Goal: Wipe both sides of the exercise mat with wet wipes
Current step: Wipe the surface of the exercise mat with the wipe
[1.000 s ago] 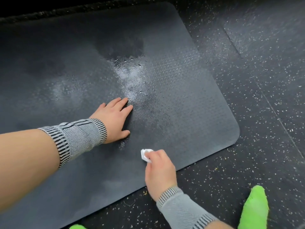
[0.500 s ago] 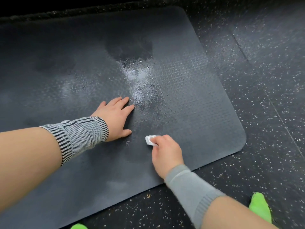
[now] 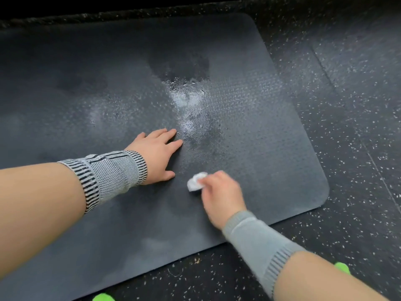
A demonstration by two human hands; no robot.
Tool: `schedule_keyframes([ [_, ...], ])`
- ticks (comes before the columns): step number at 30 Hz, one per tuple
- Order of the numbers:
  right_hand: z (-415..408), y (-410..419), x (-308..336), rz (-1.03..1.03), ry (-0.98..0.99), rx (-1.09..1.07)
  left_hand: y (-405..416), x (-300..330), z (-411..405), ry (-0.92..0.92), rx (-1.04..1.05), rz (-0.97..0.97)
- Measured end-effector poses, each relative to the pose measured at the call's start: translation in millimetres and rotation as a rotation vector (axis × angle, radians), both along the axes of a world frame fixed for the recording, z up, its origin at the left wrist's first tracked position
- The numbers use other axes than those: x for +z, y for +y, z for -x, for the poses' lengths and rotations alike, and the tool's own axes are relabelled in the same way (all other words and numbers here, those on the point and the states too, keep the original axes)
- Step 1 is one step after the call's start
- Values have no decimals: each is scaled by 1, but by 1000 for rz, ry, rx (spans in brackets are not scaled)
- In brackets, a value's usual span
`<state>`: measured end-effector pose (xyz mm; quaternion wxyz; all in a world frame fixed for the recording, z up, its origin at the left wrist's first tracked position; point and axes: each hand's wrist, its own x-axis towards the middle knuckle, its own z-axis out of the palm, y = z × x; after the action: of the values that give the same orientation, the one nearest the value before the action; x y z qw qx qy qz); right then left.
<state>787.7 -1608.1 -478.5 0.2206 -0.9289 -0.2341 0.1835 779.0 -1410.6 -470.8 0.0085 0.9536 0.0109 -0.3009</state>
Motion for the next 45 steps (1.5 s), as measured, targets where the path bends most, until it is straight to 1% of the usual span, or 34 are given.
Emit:
schedule_keyframes([
  [1,-17,-3,2,-21,-65,-78,1,0,0,2,-5,-1],
  [2,-40,-6,4,-17,-108,-205,2,0,0,6,-7,2],
  [4,-75,-14,6,-15,-82,-465,4,1,0,13,-10,6],
  [6,-83,-13,4,-25,-18,-593,3,1,-1,13,-15,3],
  [7,-75,-7,5,-12,7,-580,3,1,-1,11,-14,3],
  [8,-62,-1,-1,30,-7,-499,3,1,-1,11,-12,3],
  [11,-15,16,-13,121,13,-156,4,1,-1,17,-4,16],
  [13,-14,14,-6,125,49,17,4,1,-1,14,-3,20],
  [14,-26,11,-1,116,30,44,4,1,-1,12,-4,20],
  [15,-41,9,3,105,-18,31,5,1,-1,14,-6,21],
  [16,-60,5,5,123,-64,-30,6,1,-1,16,-7,24],
  [19,-107,-3,5,149,-83,-404,6,1,-2,11,-8,32],
  [20,-106,1,3,159,-64,-460,6,0,-2,6,-9,32],
  [22,-84,13,-4,178,-35,-406,6,-1,-3,-5,-3,34],
  [23,-67,21,-6,177,-22,-327,6,-1,-3,-9,2,37],
  [25,-31,32,-8,180,-6,-80,7,-1,-3,-6,9,51],
  [26,-24,33,-8,176,12,32,7,0,-3,-6,9,57],
  [27,-29,31,-5,178,25,93,7,0,-3,-7,8,59],
  [28,-43,29,-2,184,11,87,7,0,-3,-7,6,58],
  [29,-62,26,1,170,-15,21,8,1,-2,-5,5,56],
  [32,-121,13,7,135,-87,-360,9,0,-1,1,1,60],
  [33,-129,11,5,140,-76,-441,10,0,-1,1,-1,60],
  [34,-128,13,2,159,-57,-470,10,0,-2,0,-3,59],
  [35,-119,17,-2,181,-42,-462,9,0,-2,-1,-2,60],
  [37,-91,30,-8,202,-52,-342,9,-1,-4,-11,10,65],
  [39,-60,42,-10,218,-47,-95,10,-1,-5,-24,26,83],
  [41,-52,44,-6,203,11,114,11,-2,-8,-49,40,105],
  [42,-61,41,-2,186,25,137,12,-3,-9,-58,47,113],
  [43,-76,40,2,156,14,92,13,-3,-9,-64,54,119],
  [45,-116,36,8,104,-57,-158,15,-4,-10,-73,50,131],
])
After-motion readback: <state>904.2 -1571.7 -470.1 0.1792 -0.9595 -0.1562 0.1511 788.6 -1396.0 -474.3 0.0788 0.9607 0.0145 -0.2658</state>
